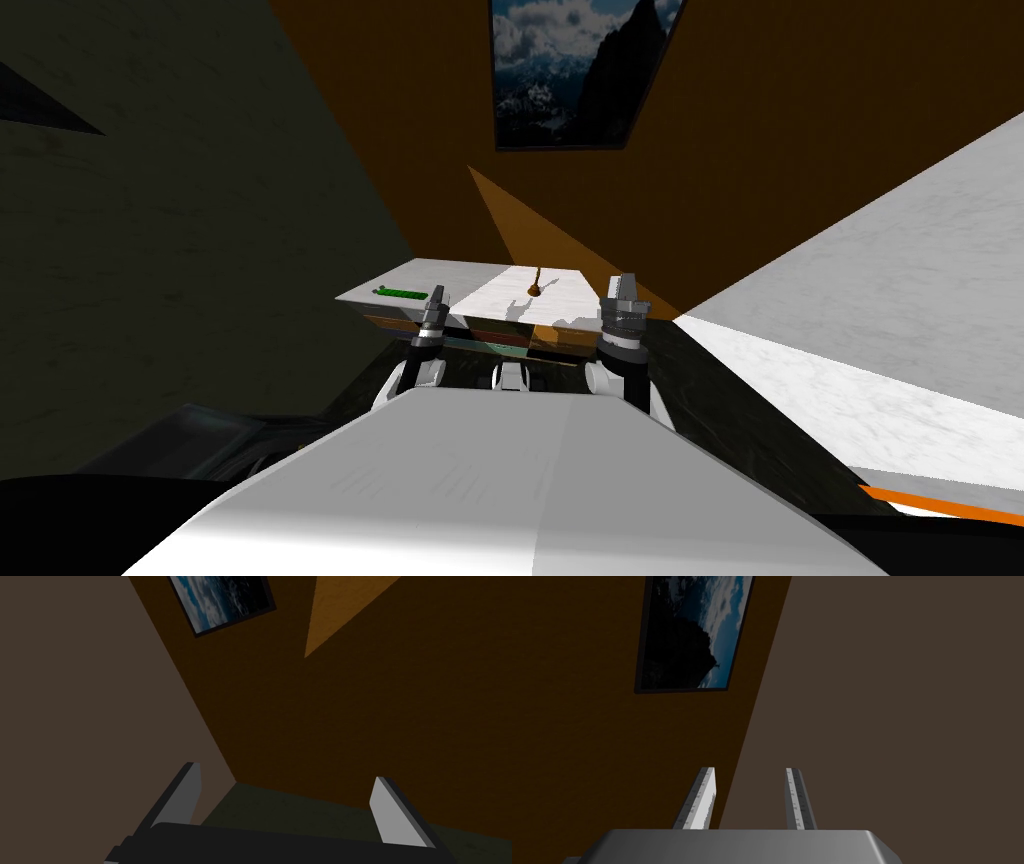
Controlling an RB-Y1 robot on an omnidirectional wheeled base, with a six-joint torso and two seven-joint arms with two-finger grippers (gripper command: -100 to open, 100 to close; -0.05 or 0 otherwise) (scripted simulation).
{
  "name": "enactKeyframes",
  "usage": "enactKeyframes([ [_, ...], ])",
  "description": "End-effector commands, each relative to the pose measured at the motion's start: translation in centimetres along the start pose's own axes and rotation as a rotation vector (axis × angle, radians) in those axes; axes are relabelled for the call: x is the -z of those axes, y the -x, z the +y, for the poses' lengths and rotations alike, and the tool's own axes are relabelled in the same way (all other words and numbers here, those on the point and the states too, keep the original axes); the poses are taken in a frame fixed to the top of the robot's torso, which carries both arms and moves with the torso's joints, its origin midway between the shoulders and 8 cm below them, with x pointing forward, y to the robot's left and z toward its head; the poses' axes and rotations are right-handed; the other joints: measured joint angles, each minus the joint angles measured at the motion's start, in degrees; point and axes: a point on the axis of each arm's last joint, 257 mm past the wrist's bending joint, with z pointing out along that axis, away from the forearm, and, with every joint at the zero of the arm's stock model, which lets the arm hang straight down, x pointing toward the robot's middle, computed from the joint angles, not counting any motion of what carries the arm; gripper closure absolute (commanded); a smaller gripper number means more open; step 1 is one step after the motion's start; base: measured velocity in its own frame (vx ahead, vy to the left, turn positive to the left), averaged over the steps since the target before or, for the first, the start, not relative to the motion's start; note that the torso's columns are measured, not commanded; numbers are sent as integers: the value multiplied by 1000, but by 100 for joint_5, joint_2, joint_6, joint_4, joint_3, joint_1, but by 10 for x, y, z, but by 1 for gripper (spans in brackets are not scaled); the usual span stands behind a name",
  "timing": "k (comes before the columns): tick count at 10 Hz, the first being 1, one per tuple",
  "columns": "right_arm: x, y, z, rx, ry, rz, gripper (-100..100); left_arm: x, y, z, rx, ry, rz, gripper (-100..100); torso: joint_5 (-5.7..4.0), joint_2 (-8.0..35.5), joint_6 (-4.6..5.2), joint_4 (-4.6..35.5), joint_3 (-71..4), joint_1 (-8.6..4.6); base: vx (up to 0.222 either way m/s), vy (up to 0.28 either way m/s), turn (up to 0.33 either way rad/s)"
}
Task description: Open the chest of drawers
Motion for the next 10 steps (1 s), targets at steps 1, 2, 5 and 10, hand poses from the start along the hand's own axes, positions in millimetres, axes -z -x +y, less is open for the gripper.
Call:
enactKeyframes([
  [1, 0, 0, 0, 0, 0, 0, 0, 5, -5, 19, -7, 21, 16, -100, -1, 2, 0, 0, 0, 0, 27, -21, -2],
  [2, 0, 0, 0, 0, 0, 0, 0, 7, -8, 26, -12, 22, 25, -100, 0, 1, 0, 0, 1, 0, 32, -37, -3],
  [5, 0, 0, 0, 0, 0, 0, 0, 18, -14, 51, -15, 65, 40, -100, 1, 1, 0, 0, 1, 5, 34, -22, -1],
  [10, 0, 0, 0, 0, 0, 0, 0, 35, -25, 88, -24, 110, 69, -100, 0, 2, 0, 0, 1, 1, 28, -19, -2],
])
